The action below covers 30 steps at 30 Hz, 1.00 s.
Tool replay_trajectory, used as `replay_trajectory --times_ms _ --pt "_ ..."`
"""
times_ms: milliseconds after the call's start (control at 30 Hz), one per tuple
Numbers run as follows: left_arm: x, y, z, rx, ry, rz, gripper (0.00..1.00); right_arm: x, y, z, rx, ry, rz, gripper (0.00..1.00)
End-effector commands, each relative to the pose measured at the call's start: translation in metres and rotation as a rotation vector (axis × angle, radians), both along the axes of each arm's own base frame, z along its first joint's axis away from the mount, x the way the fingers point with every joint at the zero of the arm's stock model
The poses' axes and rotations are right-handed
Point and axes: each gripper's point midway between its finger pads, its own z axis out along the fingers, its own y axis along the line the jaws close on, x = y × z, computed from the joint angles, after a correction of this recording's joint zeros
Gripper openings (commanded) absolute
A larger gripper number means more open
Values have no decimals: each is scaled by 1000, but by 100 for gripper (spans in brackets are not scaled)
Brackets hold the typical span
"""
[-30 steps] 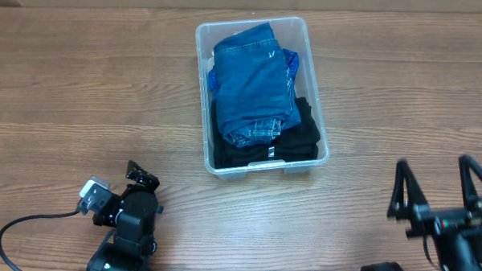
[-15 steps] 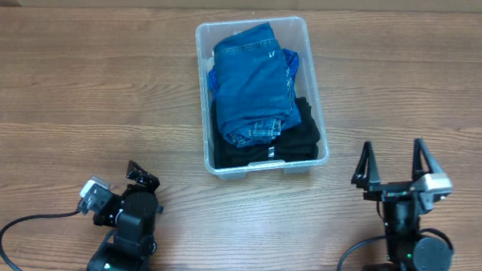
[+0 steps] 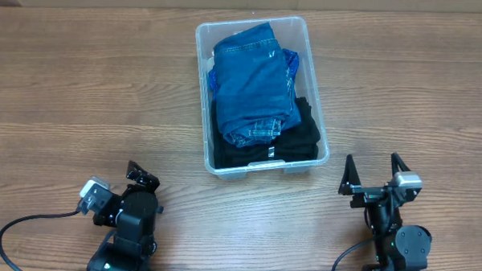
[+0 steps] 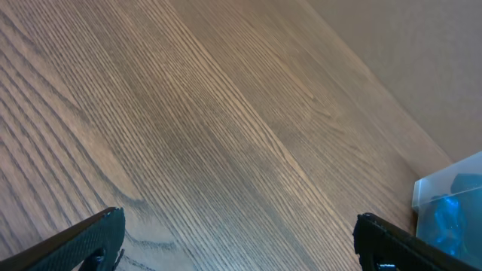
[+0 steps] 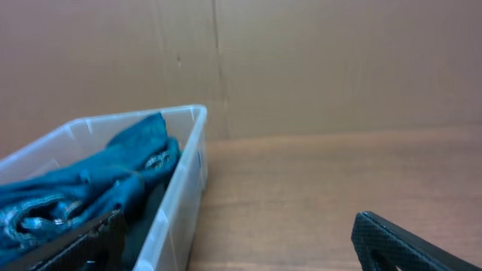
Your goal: Pack container
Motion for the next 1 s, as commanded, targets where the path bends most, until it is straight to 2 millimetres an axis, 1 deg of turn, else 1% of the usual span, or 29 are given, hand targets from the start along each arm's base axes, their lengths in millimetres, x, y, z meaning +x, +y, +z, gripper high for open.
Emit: replay_trajectory --times_ms 0,33,733,800,900,967 --pt "-2 2 -4 2 5 11 100 -1 6 -9 -16 23 34 100" --pt "-2 2 -4 2 6 11 100 -1 6 -12 -16 34 33 100" --pt "-3 2 -5 5 12 11 100 -1 6 -11 -17 31 33 100" --pt "-2 5 4 -8 -37 27 100 -1 6 -11 -16 32 33 100" --pt "8 -4 37 -102 -221 -13 100 -1 6 -11 -16 32 33 100" --pt "11 -8 56 -128 -310 -46 100 -1 6 -11 -16 32 33 100"
